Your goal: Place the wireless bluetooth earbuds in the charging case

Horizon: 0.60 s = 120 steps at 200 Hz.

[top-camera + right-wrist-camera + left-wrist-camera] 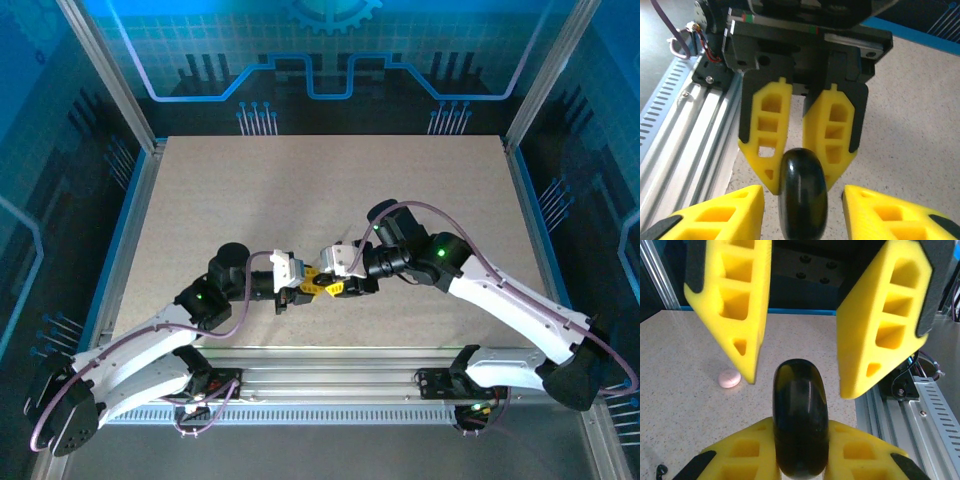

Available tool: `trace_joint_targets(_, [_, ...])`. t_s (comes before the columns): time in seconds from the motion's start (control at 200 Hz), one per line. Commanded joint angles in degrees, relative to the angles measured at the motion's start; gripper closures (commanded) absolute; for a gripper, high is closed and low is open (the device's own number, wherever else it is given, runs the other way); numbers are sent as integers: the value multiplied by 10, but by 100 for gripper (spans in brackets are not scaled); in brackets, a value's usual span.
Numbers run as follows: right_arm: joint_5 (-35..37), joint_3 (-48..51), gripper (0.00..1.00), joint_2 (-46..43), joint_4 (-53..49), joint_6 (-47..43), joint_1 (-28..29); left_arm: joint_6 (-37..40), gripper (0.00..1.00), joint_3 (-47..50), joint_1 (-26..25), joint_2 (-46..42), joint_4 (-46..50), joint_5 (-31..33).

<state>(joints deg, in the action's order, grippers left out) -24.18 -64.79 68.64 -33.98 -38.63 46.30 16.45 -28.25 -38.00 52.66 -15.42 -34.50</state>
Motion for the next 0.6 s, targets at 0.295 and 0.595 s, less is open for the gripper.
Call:
trace_joint_targets(0.295, [74, -6, 59, -16, 36, 34, -37, -9, 86, -12, -3, 6, -22, -28])
trace_joint_targets(0.595, [92, 3, 61, -35, 58, 64, -65, -11, 86, -10, -4, 6, -27, -29])
